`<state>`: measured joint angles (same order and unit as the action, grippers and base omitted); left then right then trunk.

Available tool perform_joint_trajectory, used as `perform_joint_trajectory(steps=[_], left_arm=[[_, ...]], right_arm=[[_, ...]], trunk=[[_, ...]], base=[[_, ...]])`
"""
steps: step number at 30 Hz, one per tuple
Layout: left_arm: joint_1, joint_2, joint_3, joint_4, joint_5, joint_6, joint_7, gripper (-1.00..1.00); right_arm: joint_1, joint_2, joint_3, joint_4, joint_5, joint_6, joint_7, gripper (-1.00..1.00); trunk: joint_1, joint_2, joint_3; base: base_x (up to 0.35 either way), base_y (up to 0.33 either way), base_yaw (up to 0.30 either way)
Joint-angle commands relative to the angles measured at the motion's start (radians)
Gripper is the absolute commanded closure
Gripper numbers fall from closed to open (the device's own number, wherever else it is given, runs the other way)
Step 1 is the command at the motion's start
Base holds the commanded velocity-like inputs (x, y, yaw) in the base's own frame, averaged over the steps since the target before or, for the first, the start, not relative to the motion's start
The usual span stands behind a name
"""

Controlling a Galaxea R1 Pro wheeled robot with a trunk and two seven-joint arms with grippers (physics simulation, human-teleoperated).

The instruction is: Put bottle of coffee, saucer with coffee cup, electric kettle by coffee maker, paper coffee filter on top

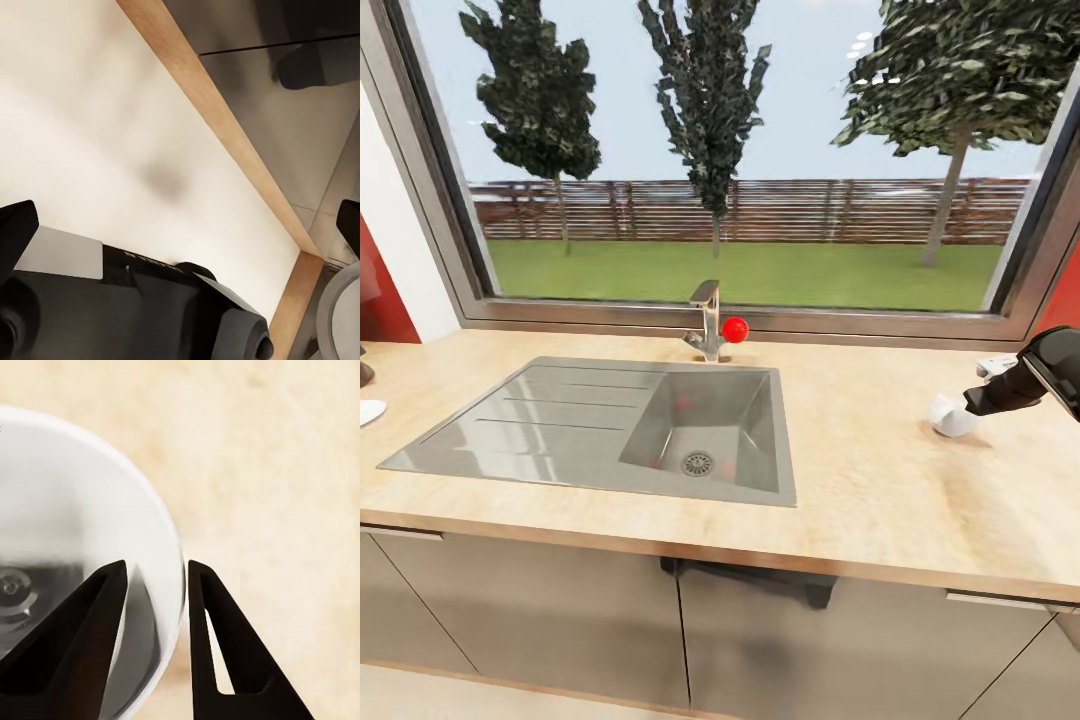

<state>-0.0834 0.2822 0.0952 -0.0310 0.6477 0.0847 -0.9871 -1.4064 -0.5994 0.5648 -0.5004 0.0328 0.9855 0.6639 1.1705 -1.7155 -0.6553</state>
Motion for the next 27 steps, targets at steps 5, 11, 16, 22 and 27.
perform_joint_trajectory(steps=[5,11,16,22,27], left_arm=[[-0.001,0.0,0.008,0.0,-0.003,0.01,-0.004,-1.0],[-0.001,0.0,0.008,0.0,-0.003,0.01,-0.004,-1.0],[-0.001,0.0,0.008,0.0,-0.003,0.01,-0.004,-1.0],[-0.001,0.0,0.008,0.0,-0.003,0.01,-0.004,-1.0],[-0.001,0.0,0.008,0.0,-0.003,0.01,-0.004,-1.0]], right_arm=[[0.003,0.0,0.004,-0.001,-0.041,0.02,0.01,1.0],[0.003,0.0,0.004,-0.003,-0.041,0.021,0.011,1.0],[0.003,0.0,0.004,-0.005,-0.039,0.021,0.011,1.0],[0.002,-0.001,0.004,-0.012,-0.032,0.021,0.012,1.0],[0.001,-0.002,0.001,-0.034,-0.032,0.021,0.012,1.0]], trunk=[[-0.011,0.021,0.008],[-0.034,0.063,0.027],[-0.042,0.077,0.033],[-0.042,0.077,0.033],[-0.042,0.077,0.037]], base=[[0.0,0.0,0.0],[0.0,0.0,0.0],[0.0,0.0,0.0],[0.0,0.0,0.0],[0.0,0.0,0.0]])
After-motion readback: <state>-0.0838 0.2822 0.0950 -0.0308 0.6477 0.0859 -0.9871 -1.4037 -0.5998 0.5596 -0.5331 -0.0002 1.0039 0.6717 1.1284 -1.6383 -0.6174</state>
